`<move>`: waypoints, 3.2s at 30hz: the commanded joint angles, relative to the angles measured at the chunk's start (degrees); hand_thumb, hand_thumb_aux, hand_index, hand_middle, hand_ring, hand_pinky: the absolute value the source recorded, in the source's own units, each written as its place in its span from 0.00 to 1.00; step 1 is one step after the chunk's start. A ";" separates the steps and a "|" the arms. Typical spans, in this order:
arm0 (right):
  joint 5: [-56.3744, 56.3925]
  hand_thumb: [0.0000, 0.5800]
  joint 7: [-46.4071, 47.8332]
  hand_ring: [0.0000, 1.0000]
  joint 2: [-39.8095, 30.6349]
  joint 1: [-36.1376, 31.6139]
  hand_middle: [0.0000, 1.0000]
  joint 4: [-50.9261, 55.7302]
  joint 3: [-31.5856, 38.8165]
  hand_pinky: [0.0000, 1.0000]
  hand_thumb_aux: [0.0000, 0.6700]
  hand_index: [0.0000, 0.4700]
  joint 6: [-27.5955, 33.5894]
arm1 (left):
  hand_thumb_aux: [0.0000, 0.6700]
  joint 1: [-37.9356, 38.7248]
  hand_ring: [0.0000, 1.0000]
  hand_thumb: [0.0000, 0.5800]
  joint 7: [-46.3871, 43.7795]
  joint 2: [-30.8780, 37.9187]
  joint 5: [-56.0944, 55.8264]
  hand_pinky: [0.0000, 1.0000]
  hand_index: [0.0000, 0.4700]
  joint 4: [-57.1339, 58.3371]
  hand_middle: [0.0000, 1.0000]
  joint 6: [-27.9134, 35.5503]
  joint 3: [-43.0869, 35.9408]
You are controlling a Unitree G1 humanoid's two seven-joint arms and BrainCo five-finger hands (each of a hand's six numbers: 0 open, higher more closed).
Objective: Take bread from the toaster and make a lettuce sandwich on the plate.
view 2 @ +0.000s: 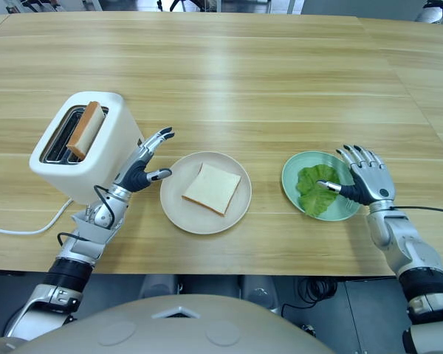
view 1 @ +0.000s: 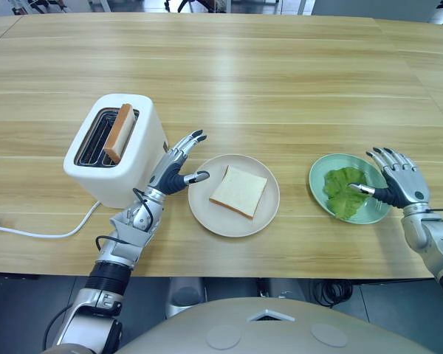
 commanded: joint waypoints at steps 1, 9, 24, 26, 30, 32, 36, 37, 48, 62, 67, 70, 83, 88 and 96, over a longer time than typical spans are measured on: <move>1.49 0.00 4.25 0.00 0.65 1.09 0.00 -1.87 0.39 0.00 0.00 0.00 -0.09 | 0.00 0.81 0.00 0.00 -0.77 0.43 -0.31 0.00 0.00 -0.93 0.00 0.48 0.08; 3.46 0.00 12.24 0.00 2.34 2.19 0.00 -3.17 1.85 0.00 0.00 0.00 -2.17 | 0.00 1.32 0.00 0.00 -1.34 0.76 -0.47 0.00 0.00 -1.67 0.00 0.92 0.33; 1.13 0.38 10.07 0.00 2.67 -0.44 0.00 1.66 2.21 0.00 0.22 0.21 -1.36 | 0.00 1.80 0.00 0.00 -1.33 0.78 -0.47 0.00 0.00 -1.78 0.00 0.91 0.55; 0.69 0.57 9.51 0.00 2.54 -0.55 0.00 1.78 2.18 0.00 0.34 0.33 -0.99 | 0.00 1.96 0.00 0.00 -1.36 0.76 -0.48 0.00 0.00 -1.89 0.00 0.90 0.51; 0.07 0.78 8.70 0.00 2.31 -0.94 0.00 2.38 2.11 0.00 0.53 0.52 -0.44 | 0.00 2.38 0.00 0.00 -1.41 0.74 -0.51 0.00 0.00 -2.28 0.00 1.01 0.48; -0.25 0.81 8.33 0.00 2.24 -1.21 0.00 3.08 2.24 0.00 0.57 0.56 -0.22 | 0.00 2.51 0.00 0.00 -1.44 0.73 -0.58 0.00 0.00 -2.43 0.00 1.05 0.51; -0.77 0.87 7.79 0.00 2.31 -1.59 0.00 4.03 2.53 0.00 0.64 0.63 0.24 | 0.00 2.59 0.00 0.00 -1.50 0.79 -0.68 0.00 0.00 -2.50 0.00 1.03 0.59; -0.85 0.87 7.70 0.00 2.34 -1.65 0.00 4.11 2.55 0.00 0.64 0.63 0.26 | 0.00 2.63 0.00 0.00 -1.49 0.79 -0.68 0.00 0.00 -2.54 0.00 1.04 0.62; -0.74 0.97 7.37 0.00 2.34 -1.91 0.00 4.40 3.02 0.00 0.82 0.80 -0.51 | 0.00 2.92 0.00 0.00 -1.57 0.70 -0.75 0.00 0.00 -3.26 0.00 1.17 0.67; 0.12 0.00 8.26 0.00 -0.96 2.01 0.00 -4.83 -0.18 0.00 0.00 0.00 0.02 | 0.00 3.88 0.00 0.00 -1.30 0.74 -0.69 0.00 0.00 -4.27 0.00 1.30 1.28; 0.53 0.00 10.82 0.00 -1.80 3.24 0.00 -6.46 -0.47 0.00 0.00 0.00 -0.02 | 0.00 4.32 0.00 0.00 -1.53 0.82 -0.72 0.00 0.00 -5.08 0.00 1.63 1.37; 0.94 0.00 13.21 0.00 -2.03 3.82 0.00 -7.10 -0.15 0.00 0.00 0.00 -0.68 | 0.00 4.63 0.00 0.00 -1.65 0.87 -0.73 0.00 0.00 -5.63 0.00 1.89 1.38; 1.10 0.00 16.93 0.00 -1.87 2.39 0.00 -2.88 0.64 0.00 0.00 0.00 -1.95 | 0.00 4.92 0.00 0.00 -1.82 0.92 -0.51 0.00 0.00 -6.13 0.00 2.35 1.10; 0.26 0.00 15.67 0.00 -2.37 1.79 0.00 -2.35 0.30 0.00 0.00 0.00 -1.43 | 0.00 5.26 0.00 0.00 -1.77 1.05 -0.57 0.00 0.00 -6.29 0.00 2.38 1.21; -0.81 0.00 14.83 0.00 -0.43 -1.18 0.00 3.52 3.14 0.00 0.00 0.00 -2.31 | 0.00 5.20 0.00 0.00 -1.68 1.05 -0.52 0.00 0.00 -5.93 0.00 2.15 1.10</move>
